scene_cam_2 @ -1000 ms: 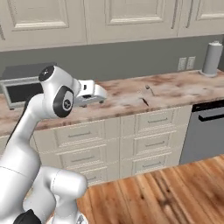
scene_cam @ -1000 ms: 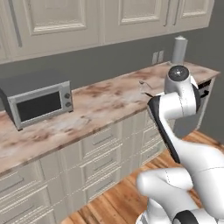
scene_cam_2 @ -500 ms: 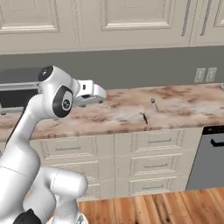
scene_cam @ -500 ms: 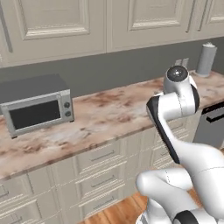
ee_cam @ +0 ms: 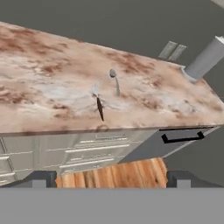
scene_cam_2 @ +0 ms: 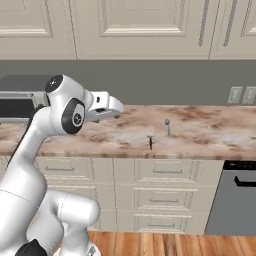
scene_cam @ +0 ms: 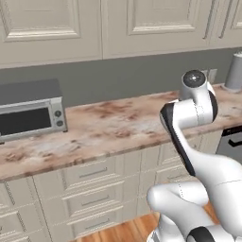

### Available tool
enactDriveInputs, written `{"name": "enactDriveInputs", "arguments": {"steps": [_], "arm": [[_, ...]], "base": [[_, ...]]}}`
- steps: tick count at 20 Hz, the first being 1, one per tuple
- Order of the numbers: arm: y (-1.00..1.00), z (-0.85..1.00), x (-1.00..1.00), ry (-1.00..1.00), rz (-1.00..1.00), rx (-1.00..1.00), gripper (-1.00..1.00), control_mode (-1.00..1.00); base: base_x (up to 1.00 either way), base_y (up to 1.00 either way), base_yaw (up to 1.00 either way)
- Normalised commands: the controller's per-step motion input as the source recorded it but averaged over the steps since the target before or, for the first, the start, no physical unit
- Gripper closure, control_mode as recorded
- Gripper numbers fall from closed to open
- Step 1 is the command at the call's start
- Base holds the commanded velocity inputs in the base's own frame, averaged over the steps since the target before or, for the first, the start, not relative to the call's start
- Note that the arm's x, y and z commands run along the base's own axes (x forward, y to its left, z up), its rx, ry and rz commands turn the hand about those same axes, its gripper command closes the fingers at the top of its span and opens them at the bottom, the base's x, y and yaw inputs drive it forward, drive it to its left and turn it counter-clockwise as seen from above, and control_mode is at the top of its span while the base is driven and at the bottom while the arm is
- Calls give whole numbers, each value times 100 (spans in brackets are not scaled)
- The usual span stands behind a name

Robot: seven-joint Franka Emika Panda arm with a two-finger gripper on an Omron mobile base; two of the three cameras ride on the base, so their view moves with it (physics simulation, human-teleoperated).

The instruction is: Organize the utensils by type. Pick up the wooden spoons from the counter and place them in the open cabinet. Then pick up the metallic utensils from the counter and place them in the open drawer.

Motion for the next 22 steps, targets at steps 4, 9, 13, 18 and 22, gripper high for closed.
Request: {"name": "enactDriveInputs", "arguments": {"steps": [4, 9, 13, 18, 22], "arm": [[0, 0, 0, 0, 0, 0, -100, 100], [0, 0, 0, 0, 0, 0, -100, 100], [0, 0, 0, 0, 0, 0, -100, 100], [0, 0, 0, 0, 0, 0, -100, 100], [0, 0, 0, 0, 0, 0, -100, 100]], "base": [[6, -69, 34], [25, -73, 23], [65, -52, 18], [77, -44, 15], [65, -38, 13]]}}
